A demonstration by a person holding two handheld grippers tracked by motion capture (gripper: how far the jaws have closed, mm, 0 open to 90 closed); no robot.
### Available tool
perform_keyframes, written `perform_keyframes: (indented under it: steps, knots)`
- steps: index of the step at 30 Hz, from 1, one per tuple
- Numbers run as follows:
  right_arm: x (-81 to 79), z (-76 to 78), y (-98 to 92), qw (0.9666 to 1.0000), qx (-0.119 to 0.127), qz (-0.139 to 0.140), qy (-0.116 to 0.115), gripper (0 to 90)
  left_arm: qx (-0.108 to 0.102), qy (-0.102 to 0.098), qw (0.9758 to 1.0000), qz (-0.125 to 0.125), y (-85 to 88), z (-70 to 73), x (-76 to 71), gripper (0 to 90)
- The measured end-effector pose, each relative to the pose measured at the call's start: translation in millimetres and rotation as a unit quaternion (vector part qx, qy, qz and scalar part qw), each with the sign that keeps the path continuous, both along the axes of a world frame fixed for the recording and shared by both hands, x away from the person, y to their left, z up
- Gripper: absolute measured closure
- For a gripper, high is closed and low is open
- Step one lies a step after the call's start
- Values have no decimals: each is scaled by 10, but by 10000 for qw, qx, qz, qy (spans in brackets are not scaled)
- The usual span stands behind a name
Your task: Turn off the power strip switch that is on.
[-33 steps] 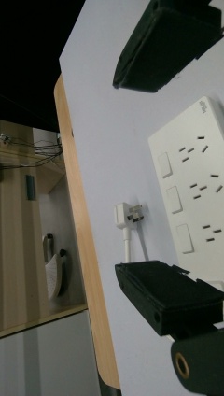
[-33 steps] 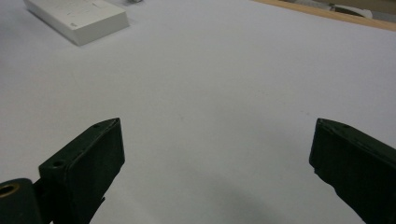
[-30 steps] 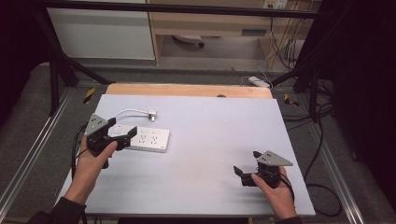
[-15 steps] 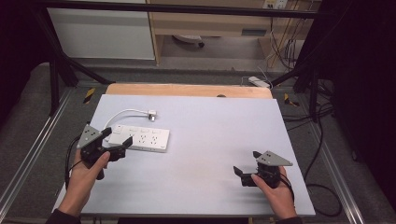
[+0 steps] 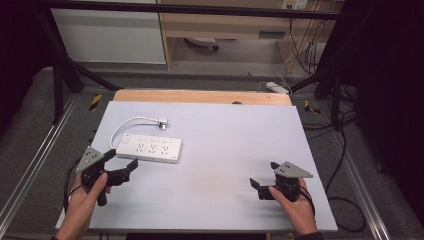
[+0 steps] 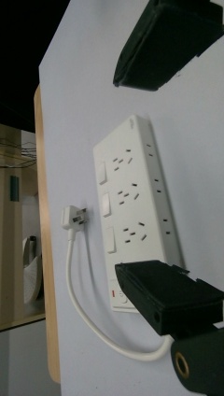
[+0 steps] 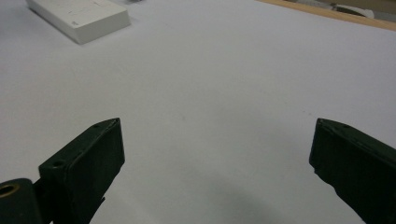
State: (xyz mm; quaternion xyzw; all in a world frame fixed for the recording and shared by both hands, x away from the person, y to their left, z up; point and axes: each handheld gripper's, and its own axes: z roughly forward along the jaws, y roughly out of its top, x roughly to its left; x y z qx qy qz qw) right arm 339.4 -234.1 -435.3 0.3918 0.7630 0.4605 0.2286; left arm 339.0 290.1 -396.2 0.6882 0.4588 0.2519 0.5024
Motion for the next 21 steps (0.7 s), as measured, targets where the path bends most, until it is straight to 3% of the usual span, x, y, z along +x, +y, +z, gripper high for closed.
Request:
perform_keyframes:
  steps: [7,21]
  knots:
    - [1,0,-3,10000,2,-3,-3,37,-2,130,9999,12,40,-83,-109,85]
    - [12,-11,-14,10000,-37,-84,22,30,193,447,9988,-15,137,-302,-223,86]
